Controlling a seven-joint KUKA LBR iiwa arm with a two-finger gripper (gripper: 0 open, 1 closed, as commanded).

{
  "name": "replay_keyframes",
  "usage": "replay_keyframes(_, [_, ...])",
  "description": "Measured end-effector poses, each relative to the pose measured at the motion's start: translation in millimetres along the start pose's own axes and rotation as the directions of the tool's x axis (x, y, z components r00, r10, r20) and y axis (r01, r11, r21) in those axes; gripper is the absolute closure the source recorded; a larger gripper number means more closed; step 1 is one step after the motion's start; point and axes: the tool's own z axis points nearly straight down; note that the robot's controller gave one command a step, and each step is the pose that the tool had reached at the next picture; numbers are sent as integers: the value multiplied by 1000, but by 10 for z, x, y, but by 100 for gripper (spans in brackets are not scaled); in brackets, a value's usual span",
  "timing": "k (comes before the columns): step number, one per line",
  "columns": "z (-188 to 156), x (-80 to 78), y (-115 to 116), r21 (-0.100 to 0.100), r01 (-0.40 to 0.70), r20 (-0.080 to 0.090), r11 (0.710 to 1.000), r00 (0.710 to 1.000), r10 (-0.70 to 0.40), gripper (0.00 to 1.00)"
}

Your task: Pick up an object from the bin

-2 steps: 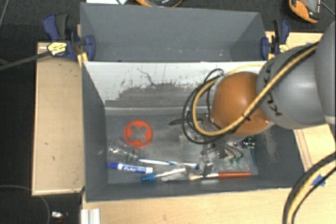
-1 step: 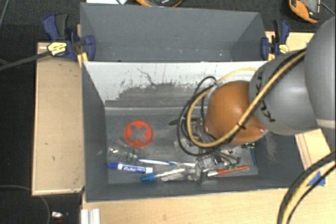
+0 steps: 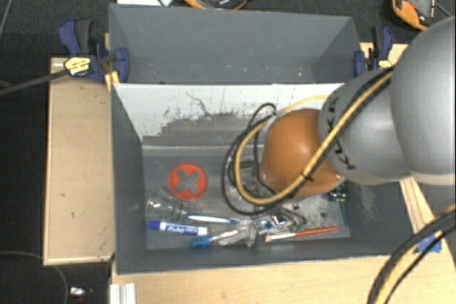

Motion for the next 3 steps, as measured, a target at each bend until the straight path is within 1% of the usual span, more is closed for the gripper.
replay_keyframes(1, [-8,67,-253,4,39,4,999,999,-39,0])
replay_keyframes(2, [-6,5,-43,0,11,4,1000,1000,-11,100])
replay_keyframes(3, [-8,6,-43,0,11,4,1000,1000,-11,100])
